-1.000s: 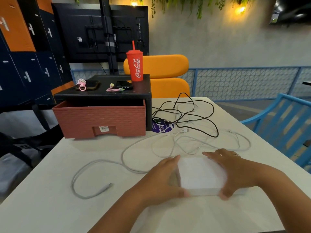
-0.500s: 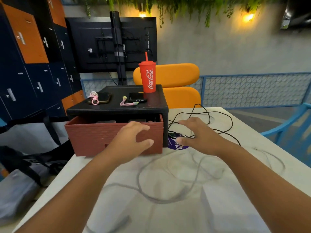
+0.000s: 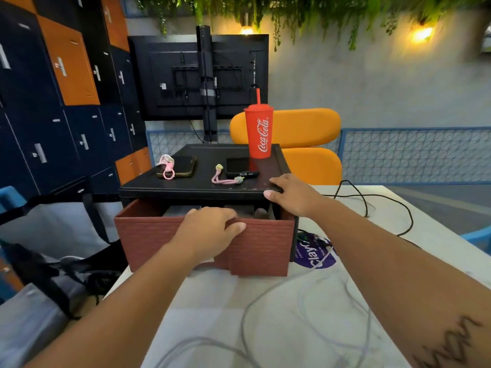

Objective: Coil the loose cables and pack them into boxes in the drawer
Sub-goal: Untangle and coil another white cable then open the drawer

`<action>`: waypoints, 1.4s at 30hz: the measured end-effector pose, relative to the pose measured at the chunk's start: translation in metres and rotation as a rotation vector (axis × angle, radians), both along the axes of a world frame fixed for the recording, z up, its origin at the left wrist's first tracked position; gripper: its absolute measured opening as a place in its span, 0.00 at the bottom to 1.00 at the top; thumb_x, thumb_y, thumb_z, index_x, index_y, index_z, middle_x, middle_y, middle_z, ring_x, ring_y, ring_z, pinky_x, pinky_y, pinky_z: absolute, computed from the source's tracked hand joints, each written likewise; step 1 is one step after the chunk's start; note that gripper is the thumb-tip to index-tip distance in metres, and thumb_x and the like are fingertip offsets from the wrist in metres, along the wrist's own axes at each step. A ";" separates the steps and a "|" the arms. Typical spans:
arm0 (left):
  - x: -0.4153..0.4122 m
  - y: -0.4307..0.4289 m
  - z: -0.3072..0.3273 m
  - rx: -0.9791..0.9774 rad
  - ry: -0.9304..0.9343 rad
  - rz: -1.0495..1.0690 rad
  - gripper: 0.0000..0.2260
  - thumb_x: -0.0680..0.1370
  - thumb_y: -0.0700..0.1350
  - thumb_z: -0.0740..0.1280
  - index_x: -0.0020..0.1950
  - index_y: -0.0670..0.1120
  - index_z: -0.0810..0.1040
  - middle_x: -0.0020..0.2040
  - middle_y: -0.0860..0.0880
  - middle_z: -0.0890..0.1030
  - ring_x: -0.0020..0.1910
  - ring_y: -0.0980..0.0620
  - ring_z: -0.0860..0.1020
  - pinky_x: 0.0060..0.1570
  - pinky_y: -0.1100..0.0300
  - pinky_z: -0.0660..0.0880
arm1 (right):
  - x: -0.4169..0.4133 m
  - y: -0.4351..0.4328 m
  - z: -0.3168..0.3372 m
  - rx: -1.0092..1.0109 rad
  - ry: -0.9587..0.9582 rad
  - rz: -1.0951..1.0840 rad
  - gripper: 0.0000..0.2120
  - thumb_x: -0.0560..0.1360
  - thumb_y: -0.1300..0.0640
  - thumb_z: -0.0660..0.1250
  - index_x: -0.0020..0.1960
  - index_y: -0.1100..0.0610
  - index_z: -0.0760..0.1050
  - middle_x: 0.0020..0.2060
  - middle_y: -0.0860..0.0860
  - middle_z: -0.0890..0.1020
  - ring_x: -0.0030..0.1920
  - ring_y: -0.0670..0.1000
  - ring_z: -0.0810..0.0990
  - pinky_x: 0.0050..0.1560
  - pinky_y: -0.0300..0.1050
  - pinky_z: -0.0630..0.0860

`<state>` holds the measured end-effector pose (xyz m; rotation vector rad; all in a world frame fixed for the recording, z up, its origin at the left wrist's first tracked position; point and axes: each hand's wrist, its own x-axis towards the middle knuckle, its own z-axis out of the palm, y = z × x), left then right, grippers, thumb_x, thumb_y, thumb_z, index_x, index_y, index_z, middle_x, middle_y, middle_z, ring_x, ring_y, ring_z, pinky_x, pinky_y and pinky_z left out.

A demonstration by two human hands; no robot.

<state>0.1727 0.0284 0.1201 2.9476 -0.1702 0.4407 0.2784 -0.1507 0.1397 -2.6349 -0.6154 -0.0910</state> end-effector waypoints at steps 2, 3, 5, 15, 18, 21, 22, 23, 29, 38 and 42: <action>0.002 0.000 -0.003 0.045 -0.046 0.009 0.13 0.79 0.57 0.56 0.49 0.50 0.75 0.47 0.51 0.80 0.50 0.49 0.76 0.52 0.55 0.66 | 0.002 0.001 0.000 0.023 0.003 0.002 0.28 0.79 0.44 0.56 0.74 0.56 0.58 0.72 0.54 0.60 0.71 0.56 0.61 0.70 0.49 0.60; 0.002 -0.001 -0.005 0.042 -0.058 0.010 0.12 0.79 0.57 0.56 0.46 0.50 0.73 0.45 0.51 0.79 0.49 0.49 0.75 0.52 0.54 0.65 | 0.002 0.000 -0.001 0.032 -0.004 0.000 0.27 0.79 0.45 0.57 0.74 0.56 0.59 0.72 0.54 0.61 0.71 0.55 0.62 0.69 0.49 0.60; 0.002 -0.002 -0.006 0.024 -0.079 0.011 0.11 0.80 0.56 0.56 0.42 0.51 0.69 0.41 0.53 0.76 0.49 0.49 0.74 0.51 0.54 0.63 | 0.002 0.000 -0.002 0.068 -0.022 -0.009 0.26 0.79 0.46 0.58 0.73 0.56 0.60 0.71 0.54 0.62 0.70 0.55 0.63 0.68 0.47 0.60; -0.039 -0.001 -0.010 -0.057 -0.153 -0.018 0.13 0.79 0.55 0.58 0.45 0.49 0.75 0.38 0.54 0.75 0.43 0.53 0.72 0.47 0.57 0.61 | -0.001 0.003 -0.001 0.123 0.004 -0.042 0.26 0.78 0.46 0.60 0.73 0.56 0.62 0.70 0.55 0.63 0.69 0.56 0.65 0.66 0.48 0.62; -0.059 -0.006 -0.008 -0.087 -0.161 -0.018 0.12 0.79 0.55 0.58 0.42 0.49 0.73 0.34 0.56 0.72 0.41 0.54 0.70 0.44 0.58 0.60 | -0.005 0.005 0.001 0.115 0.017 -0.054 0.26 0.78 0.46 0.59 0.73 0.56 0.61 0.70 0.55 0.62 0.69 0.57 0.64 0.67 0.50 0.61; -0.081 -0.010 -0.006 -0.072 -0.146 -0.014 0.12 0.79 0.56 0.58 0.39 0.52 0.70 0.34 0.57 0.70 0.39 0.56 0.68 0.44 0.58 0.59 | -0.007 0.005 0.002 0.120 0.024 -0.065 0.26 0.79 0.46 0.59 0.73 0.56 0.61 0.71 0.55 0.61 0.70 0.57 0.63 0.68 0.50 0.61; -0.091 -0.010 -0.004 -0.067 -0.141 -0.010 0.12 0.79 0.56 0.57 0.38 0.53 0.69 0.34 0.57 0.70 0.38 0.57 0.67 0.44 0.59 0.58 | -0.009 0.006 0.002 0.123 0.025 -0.067 0.26 0.79 0.46 0.59 0.73 0.56 0.61 0.71 0.55 0.61 0.70 0.57 0.63 0.68 0.50 0.61; -0.098 -0.010 -0.003 -0.067 -0.140 -0.009 0.13 0.79 0.56 0.57 0.37 0.54 0.67 0.34 0.57 0.70 0.37 0.57 0.67 0.44 0.59 0.58 | -0.009 0.006 0.002 0.126 0.027 -0.070 0.26 0.79 0.46 0.59 0.73 0.56 0.61 0.71 0.55 0.61 0.70 0.57 0.63 0.68 0.51 0.61; -0.155 -0.010 -0.004 -0.106 -0.136 -0.012 0.16 0.78 0.58 0.57 0.33 0.53 0.64 0.33 0.55 0.71 0.38 0.58 0.68 0.45 0.59 0.57 | -0.009 0.007 0.002 0.150 0.029 -0.086 0.26 0.78 0.46 0.60 0.73 0.56 0.62 0.72 0.55 0.61 0.71 0.57 0.62 0.69 0.51 0.60; -0.198 -0.015 -0.005 -0.135 -0.063 -0.066 0.14 0.76 0.62 0.58 0.37 0.55 0.67 0.37 0.57 0.73 0.43 0.59 0.70 0.44 0.70 0.61 | -0.012 0.007 -0.002 0.165 0.009 -0.085 0.26 0.79 0.47 0.60 0.73 0.57 0.61 0.73 0.55 0.61 0.72 0.57 0.62 0.70 0.50 0.59; -0.200 -0.015 -0.006 -0.168 -0.053 -0.093 0.13 0.76 0.61 0.60 0.34 0.56 0.67 0.36 0.58 0.74 0.42 0.59 0.71 0.39 0.68 0.63 | -0.021 0.000 -0.004 0.127 0.007 -0.051 0.28 0.79 0.47 0.57 0.75 0.57 0.57 0.75 0.55 0.57 0.74 0.54 0.56 0.72 0.48 0.54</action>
